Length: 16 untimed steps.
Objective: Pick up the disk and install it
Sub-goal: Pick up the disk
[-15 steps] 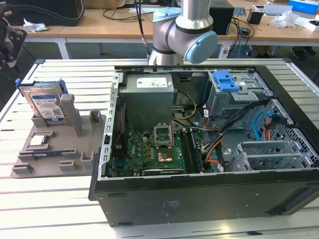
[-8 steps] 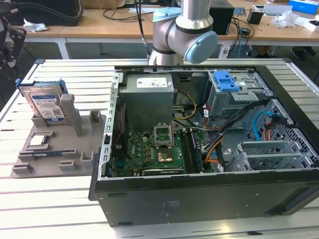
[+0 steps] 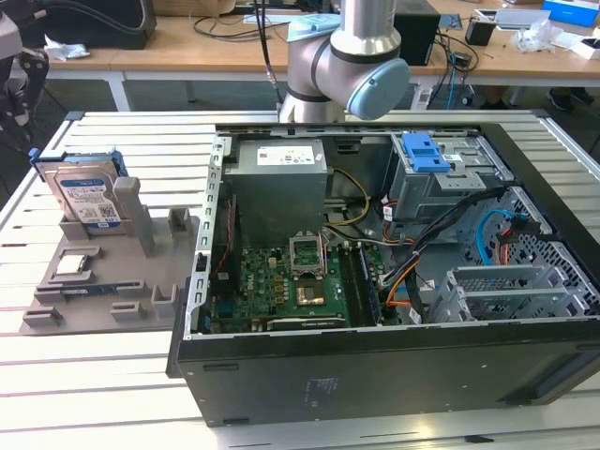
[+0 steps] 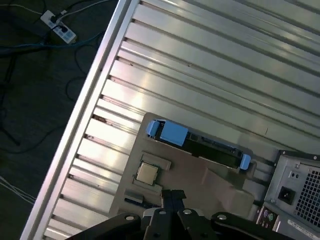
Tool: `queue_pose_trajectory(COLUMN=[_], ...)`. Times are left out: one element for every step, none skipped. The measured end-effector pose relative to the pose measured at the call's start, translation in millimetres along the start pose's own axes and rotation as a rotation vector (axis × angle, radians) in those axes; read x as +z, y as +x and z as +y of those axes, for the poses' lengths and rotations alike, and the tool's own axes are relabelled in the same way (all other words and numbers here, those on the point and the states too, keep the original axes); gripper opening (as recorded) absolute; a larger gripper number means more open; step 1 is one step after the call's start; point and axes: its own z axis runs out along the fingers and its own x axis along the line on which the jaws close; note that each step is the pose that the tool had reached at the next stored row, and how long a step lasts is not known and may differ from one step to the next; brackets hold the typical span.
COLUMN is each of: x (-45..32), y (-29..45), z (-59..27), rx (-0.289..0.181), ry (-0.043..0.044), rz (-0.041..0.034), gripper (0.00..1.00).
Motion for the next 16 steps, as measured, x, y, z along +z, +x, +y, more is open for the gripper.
queue_pose_trajectory(x=[0.0,0.0,0.0,0.0,0.0,0.0,0.0,0.0,0.0,0.0,0.0,0.0,0.0,0.0,0.0,0.0], y=[0.0,0.0,0.0,0.0,0.0,0.0,0.0,0.0,0.0,0.0,0.0,0.0,0.0,0.0,0.0,0.0], z=[0.0,0.0,0.0,0.0,0.0,0.0,0.0,0.0,0.0,0.0,0.0,0.0,0.0,0.0,0.0,0.0], rx=[-0.019,-0.037,-0.055,-0.081,-0.097,-0.120,-0.140,-0.156,-0.176,-0.226,-0.260,-0.304,-0.340,-0.370,-0.406,-0.426], ry=[-0.0004,-0.0009,-0.0013,-0.0018,-0.0023,-0.0028,-0.0033,-0.0036,-0.0041,-0.0053,-0.0060,-0.0071,-0.0079,-0.0086,-0.0095,-0.0099], rz=[0.0008,0.0016,0.0024,0.0035,0.0043,0.0052,0.0061,0.0067,0.0076,0.0099,0.0112,0.0132,0.0148,0.0161,0.0177,0.0186], gripper=[0.11,0.11,0.11,0.11,0.11,0.11,0.11,0.11,0.11,0.11,0.11,0.11,0.11,0.11,0.11,0.11])
